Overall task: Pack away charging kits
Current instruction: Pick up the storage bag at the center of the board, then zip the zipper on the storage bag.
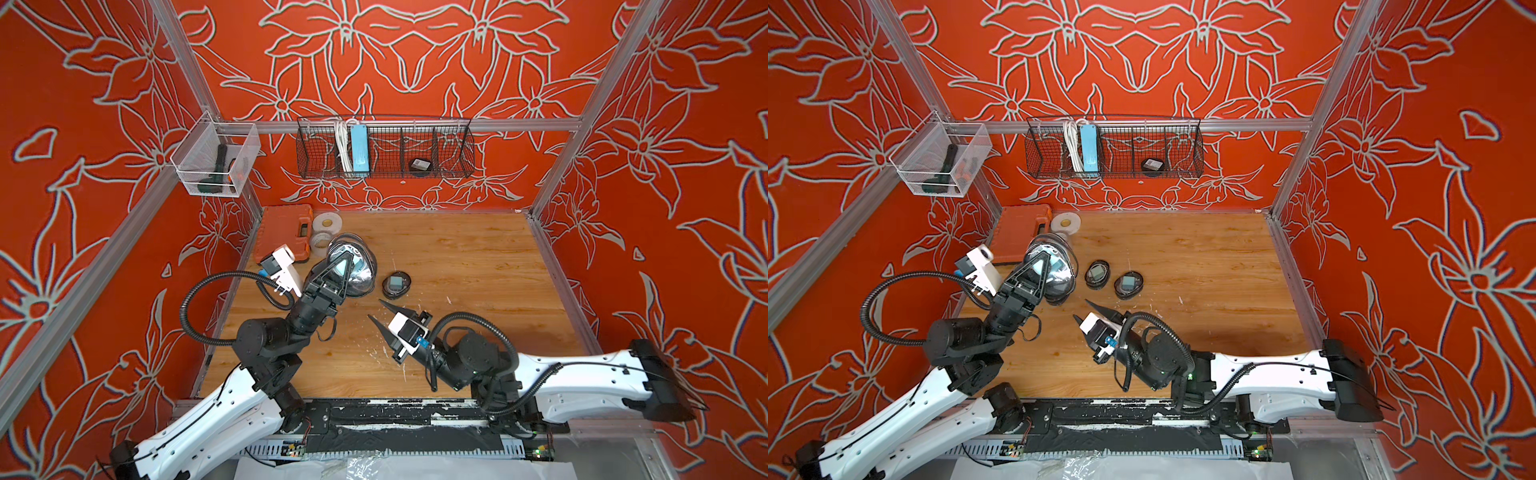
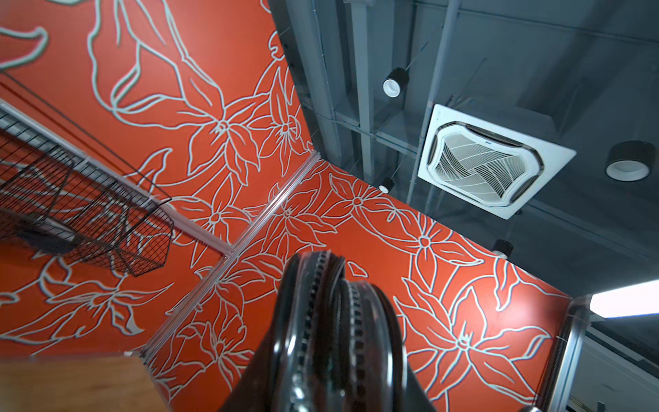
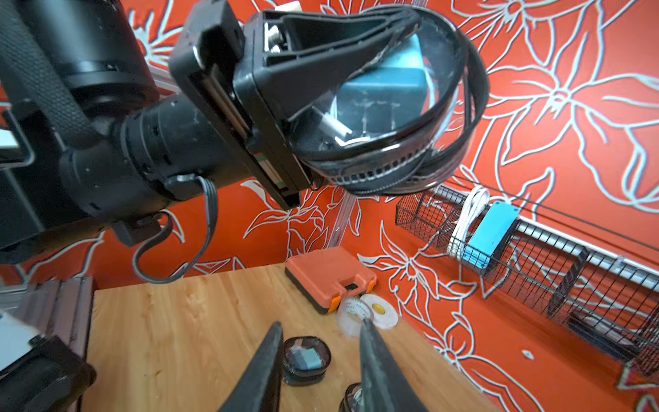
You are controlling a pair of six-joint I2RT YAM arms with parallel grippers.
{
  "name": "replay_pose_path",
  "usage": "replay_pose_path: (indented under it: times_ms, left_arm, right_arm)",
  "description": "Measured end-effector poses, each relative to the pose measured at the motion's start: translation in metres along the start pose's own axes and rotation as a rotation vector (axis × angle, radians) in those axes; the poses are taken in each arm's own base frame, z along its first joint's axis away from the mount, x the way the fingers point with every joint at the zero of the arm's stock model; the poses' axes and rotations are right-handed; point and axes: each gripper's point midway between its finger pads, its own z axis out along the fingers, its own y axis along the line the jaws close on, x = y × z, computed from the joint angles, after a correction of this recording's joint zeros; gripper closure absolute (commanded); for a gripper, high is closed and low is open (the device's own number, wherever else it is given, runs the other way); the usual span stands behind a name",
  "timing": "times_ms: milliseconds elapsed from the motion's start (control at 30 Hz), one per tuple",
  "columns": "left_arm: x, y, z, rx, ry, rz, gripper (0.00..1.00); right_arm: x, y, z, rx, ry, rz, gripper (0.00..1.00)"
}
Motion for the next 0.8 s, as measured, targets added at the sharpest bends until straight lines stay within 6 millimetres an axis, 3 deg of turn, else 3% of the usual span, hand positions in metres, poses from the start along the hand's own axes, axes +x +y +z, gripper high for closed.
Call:
replay_pose_path:
  times_ms: [133, 400, 600, 800]
  left_arm:
    - [-0.010, -0.008, 0.006, 0.005, -0.017, 0.011, 1.00]
    - [-0.016, 0.003, 0.021, -0.089, -0.023, -0.002, 1.00]
    - [-0.013, 0.019, 0.015, -0.156, -0.034, -0.030, 1.00]
    - [-0.016, 0.021, 0.011, -0.176, -0.047, -0.062, 1.00]
  right_arm:
    - [-0.014, 0.004, 0.017, 0.036, -0.036, -0.037, 0.68]
    - [-0.024, 0.012, 0.042, 0.117, -0.094, -0.146, 0.68]
    - [-0.034, 0.010, 0.045, 0.150, -0.148, -0.183, 0.67]
    - [-0.046, 0.004, 0.050, 0.191, -0.187, -0.182, 0.71]
